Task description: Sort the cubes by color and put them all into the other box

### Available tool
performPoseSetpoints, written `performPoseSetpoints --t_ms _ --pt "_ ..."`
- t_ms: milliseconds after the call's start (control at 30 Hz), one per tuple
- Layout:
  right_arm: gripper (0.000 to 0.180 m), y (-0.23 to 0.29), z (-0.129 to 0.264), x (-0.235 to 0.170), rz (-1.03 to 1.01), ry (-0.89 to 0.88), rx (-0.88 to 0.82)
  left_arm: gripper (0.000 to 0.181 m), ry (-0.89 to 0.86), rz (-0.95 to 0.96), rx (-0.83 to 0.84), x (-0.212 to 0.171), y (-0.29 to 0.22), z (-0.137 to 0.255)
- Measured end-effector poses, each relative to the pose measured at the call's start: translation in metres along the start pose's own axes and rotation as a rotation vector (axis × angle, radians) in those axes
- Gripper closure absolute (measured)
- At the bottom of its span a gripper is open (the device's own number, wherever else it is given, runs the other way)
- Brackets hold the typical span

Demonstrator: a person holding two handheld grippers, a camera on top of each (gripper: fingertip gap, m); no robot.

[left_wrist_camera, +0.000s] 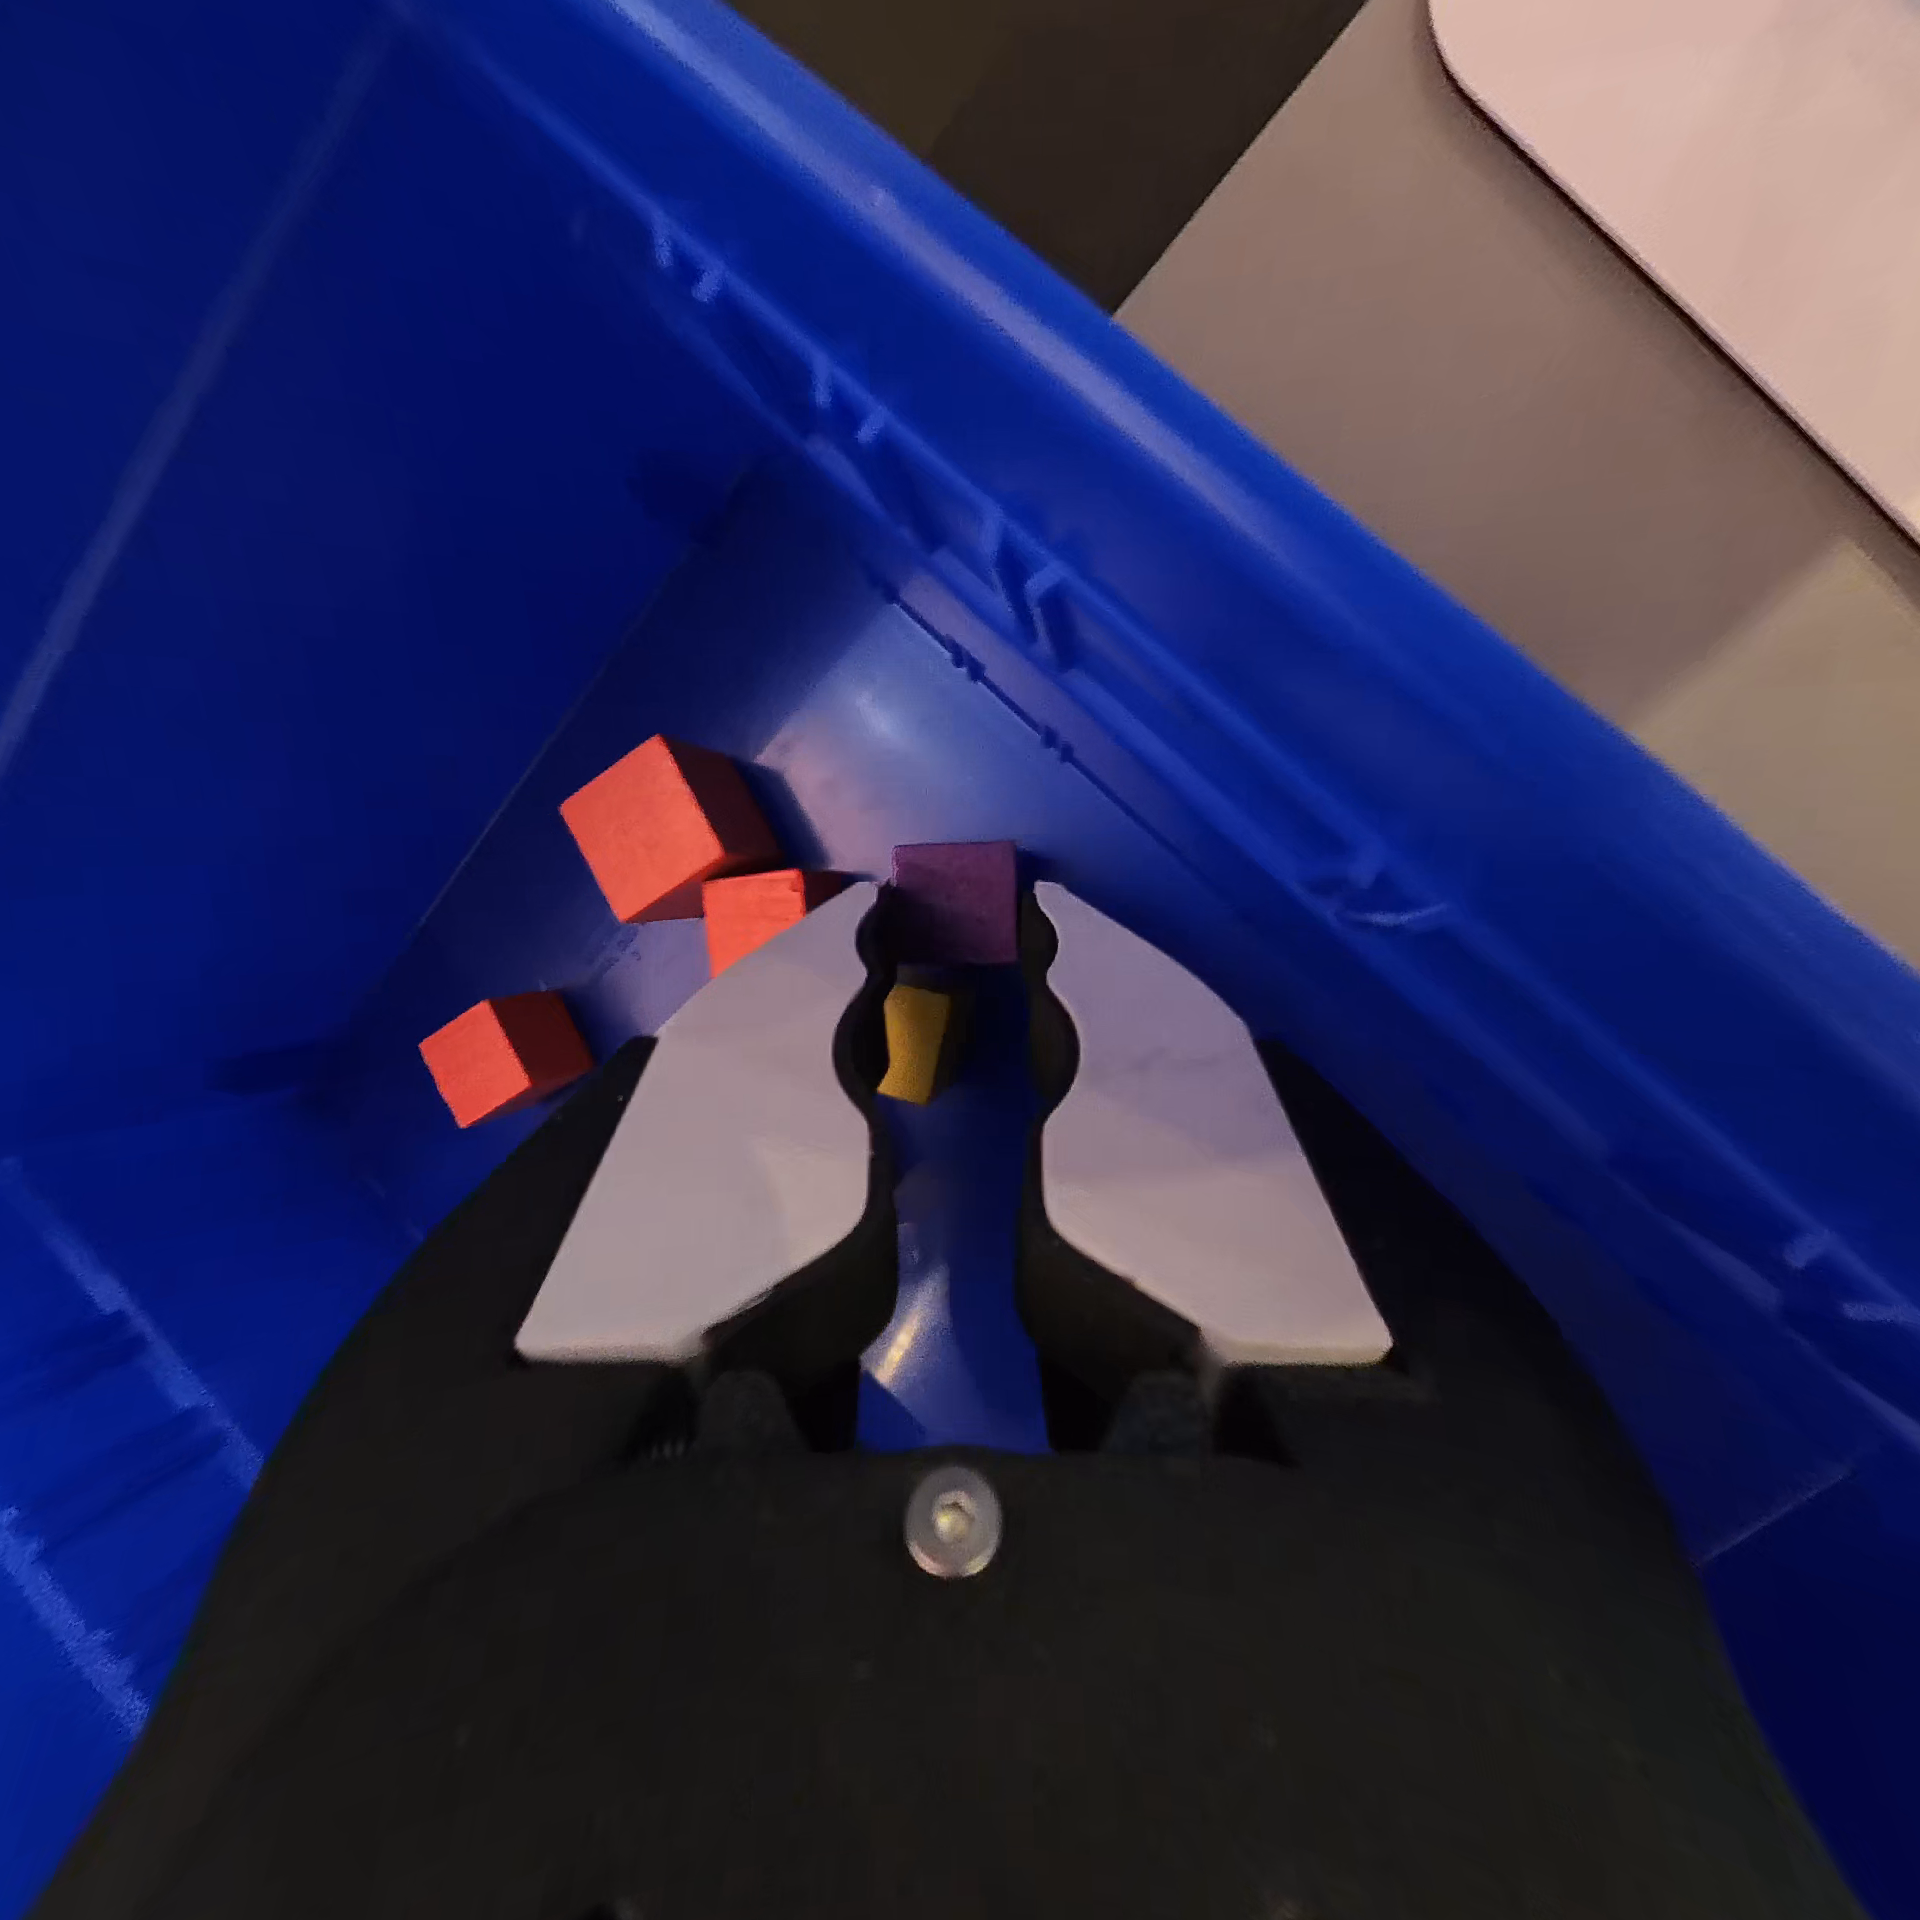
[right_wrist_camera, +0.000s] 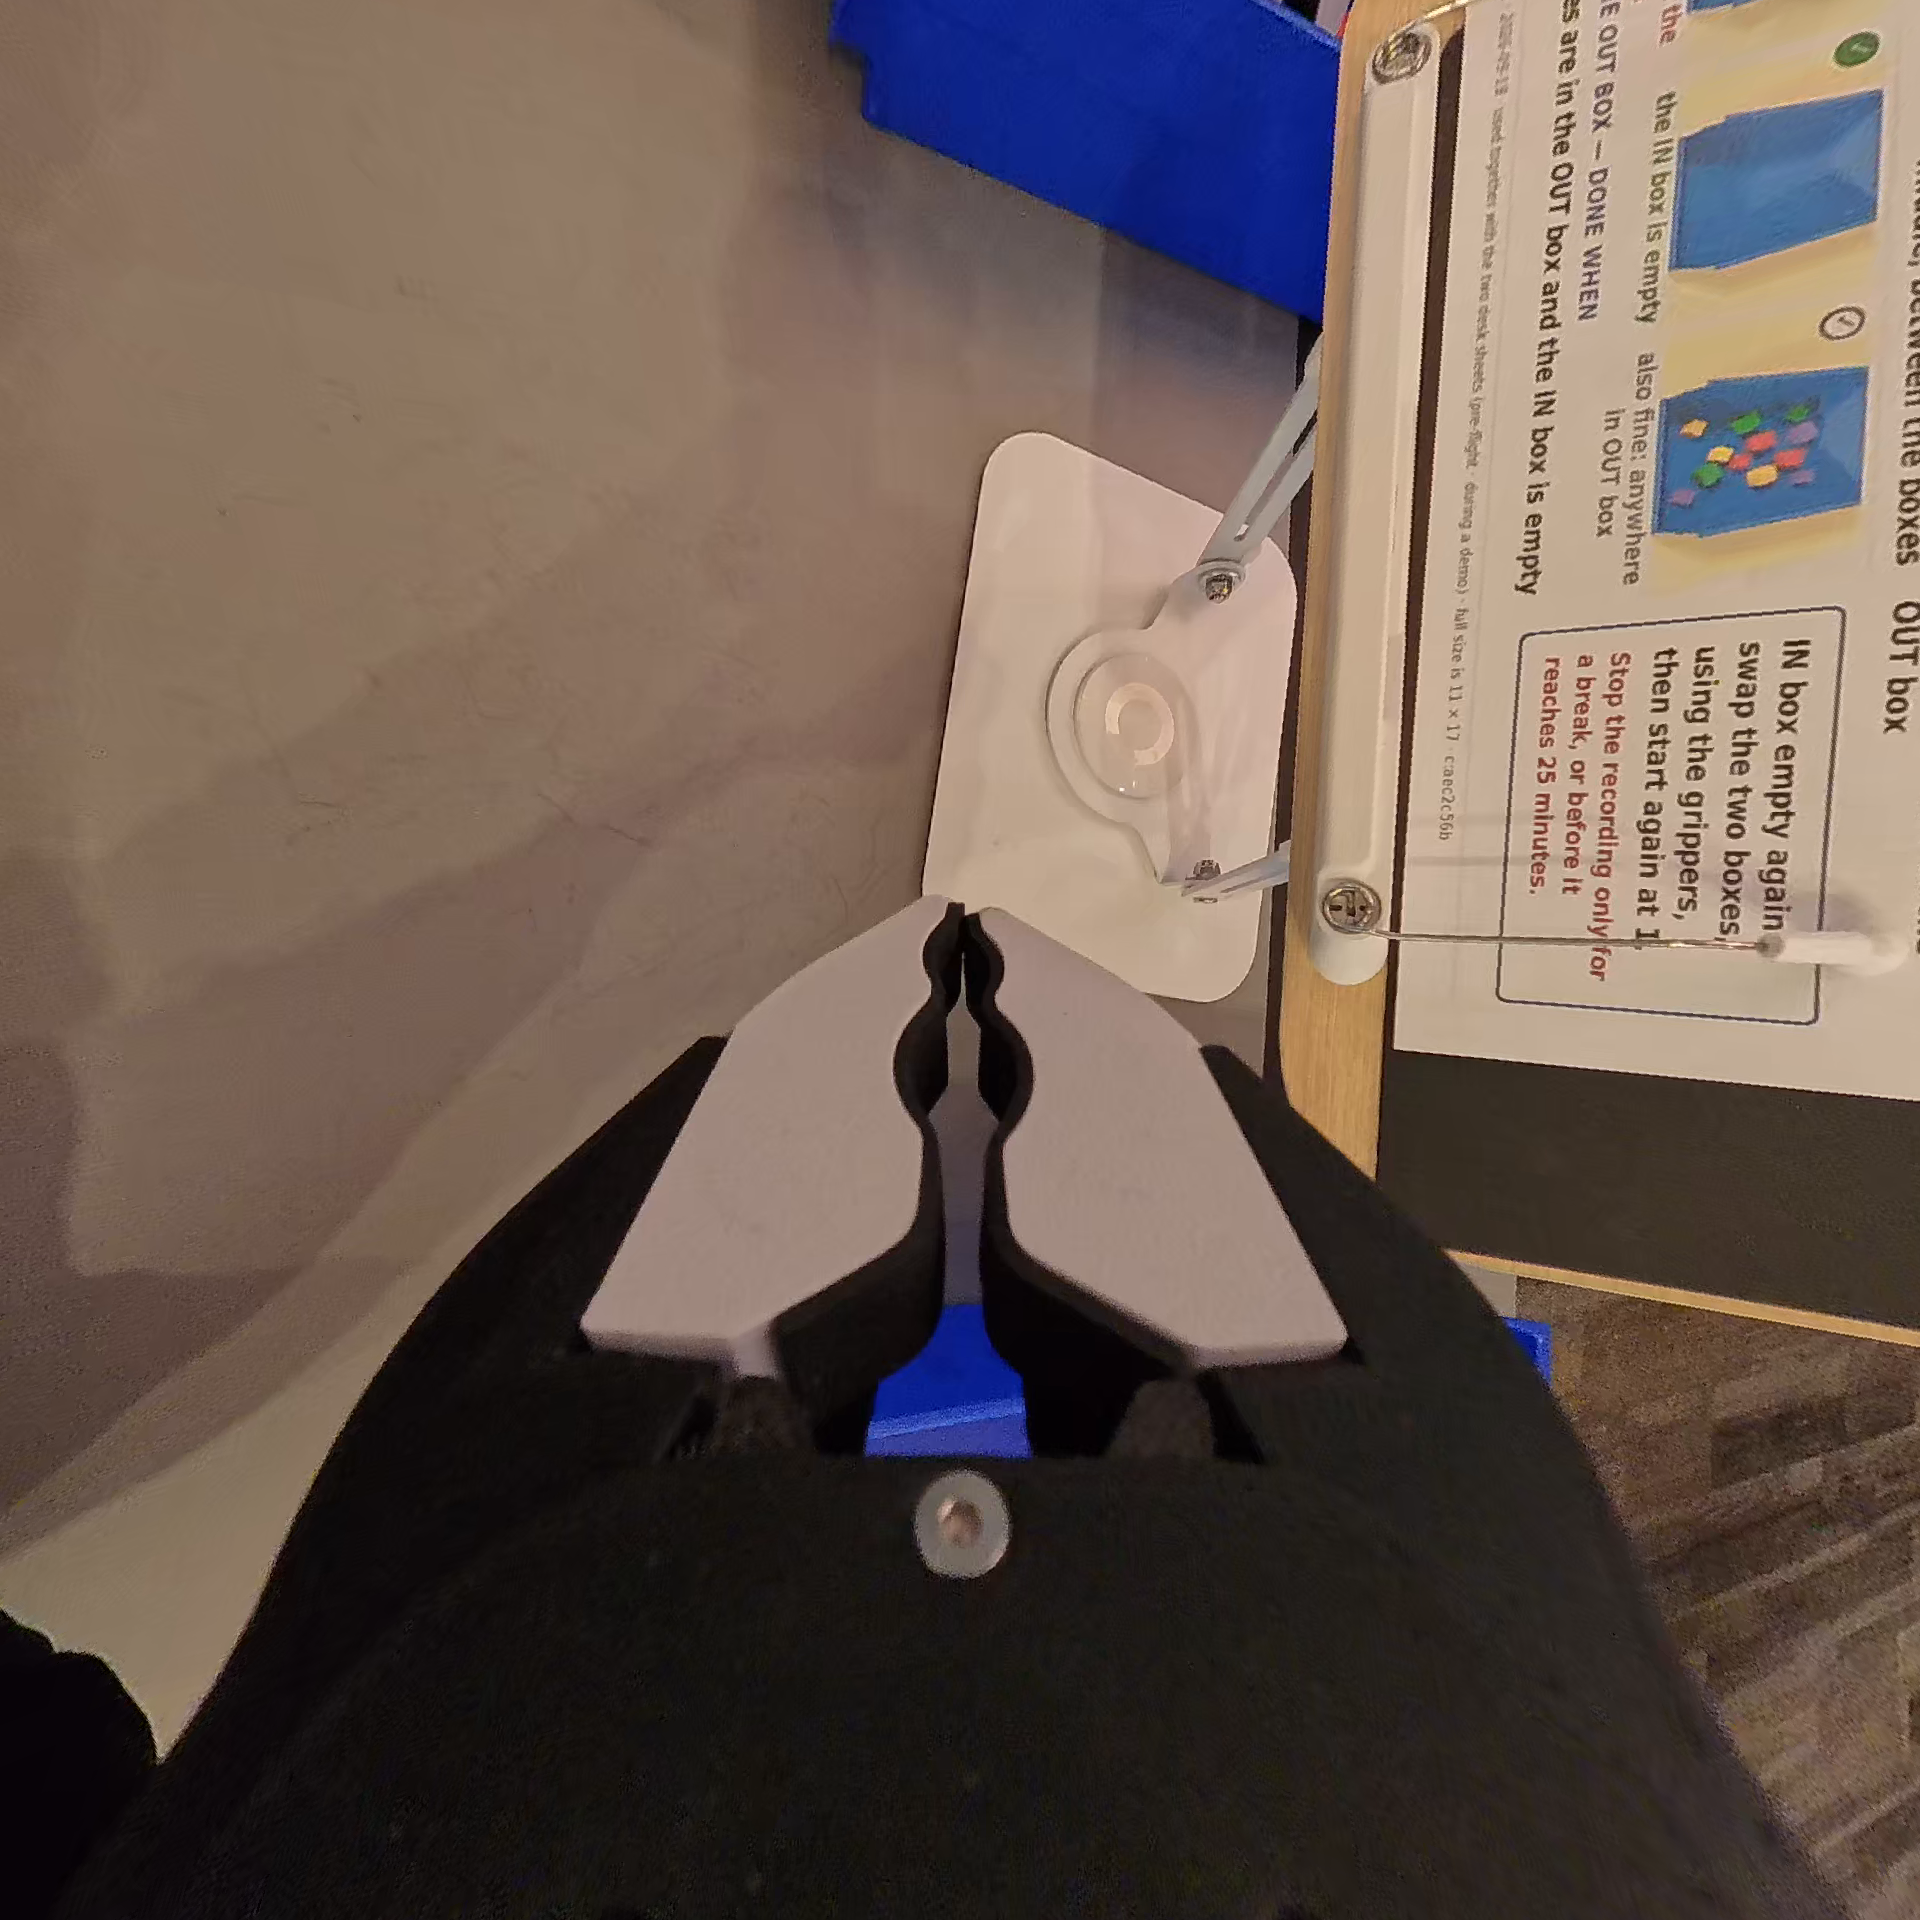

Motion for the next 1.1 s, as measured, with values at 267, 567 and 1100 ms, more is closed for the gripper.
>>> performPoseSetpoints --t_ms 267,567,1100 --pt "0.18 0.002 -0.003 0.016 0.065 -0.073 -0.037 0.159 -0.166 0.023 0.016 0.026 0.008 0.057" --pt "0.177 0.013 -0.019 0.052 0.231 -0.249 -0.091 0.159 -0.39 -0.042 -0.173 0.073 -0.04 0.145" --pt "0.142 0.065 -0.083 0.088 0.718 -0.357 -0.117 0.159 -0.415 -0.238 -1.018 0.113 -0.21 0.141"
Point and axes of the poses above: each gripper's, where its closed fingertips meet, z back along the fingers, x out of its top, y = z × x across the jaws, the point moved 8 cm from there along z, back along the fingers, and after that the axes turned 13 degrees about -y, right-handed, at the moved point
